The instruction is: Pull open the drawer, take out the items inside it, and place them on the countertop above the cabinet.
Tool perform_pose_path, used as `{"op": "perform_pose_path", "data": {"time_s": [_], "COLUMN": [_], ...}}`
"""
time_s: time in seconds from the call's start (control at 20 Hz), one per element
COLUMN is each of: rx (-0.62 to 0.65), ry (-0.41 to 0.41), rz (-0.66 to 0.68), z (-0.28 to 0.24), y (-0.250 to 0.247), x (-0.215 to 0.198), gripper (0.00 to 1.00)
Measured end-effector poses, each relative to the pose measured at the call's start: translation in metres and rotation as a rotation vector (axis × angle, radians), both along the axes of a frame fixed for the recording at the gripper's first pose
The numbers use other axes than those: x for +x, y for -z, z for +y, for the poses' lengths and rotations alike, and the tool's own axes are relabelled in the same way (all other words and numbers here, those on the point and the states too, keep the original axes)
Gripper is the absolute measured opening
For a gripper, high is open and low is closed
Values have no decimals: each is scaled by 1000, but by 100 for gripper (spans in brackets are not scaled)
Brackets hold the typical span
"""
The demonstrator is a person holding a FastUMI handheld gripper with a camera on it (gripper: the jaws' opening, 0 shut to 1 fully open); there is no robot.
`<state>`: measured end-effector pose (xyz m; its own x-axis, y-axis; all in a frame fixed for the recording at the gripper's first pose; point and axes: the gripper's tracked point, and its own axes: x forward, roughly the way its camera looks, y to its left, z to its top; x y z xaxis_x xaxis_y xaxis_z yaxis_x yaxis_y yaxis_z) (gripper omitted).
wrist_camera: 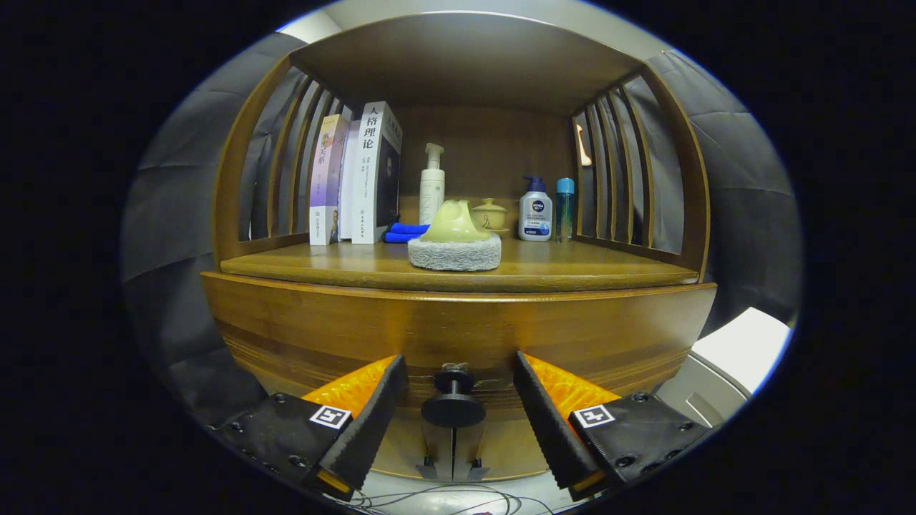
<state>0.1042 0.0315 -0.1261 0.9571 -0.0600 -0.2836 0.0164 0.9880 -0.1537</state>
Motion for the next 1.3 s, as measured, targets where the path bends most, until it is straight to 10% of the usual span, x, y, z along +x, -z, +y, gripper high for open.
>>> {"op": "perform_pose_path", "data": {"time_s": [0.55, 1.3], "rx": [38, 71], "ry": [-14, -94], "rz": [10, -271], "z": [6, 18], "y": [-18, -162], "x": [6, -109], "gripper": [99, 98]}}
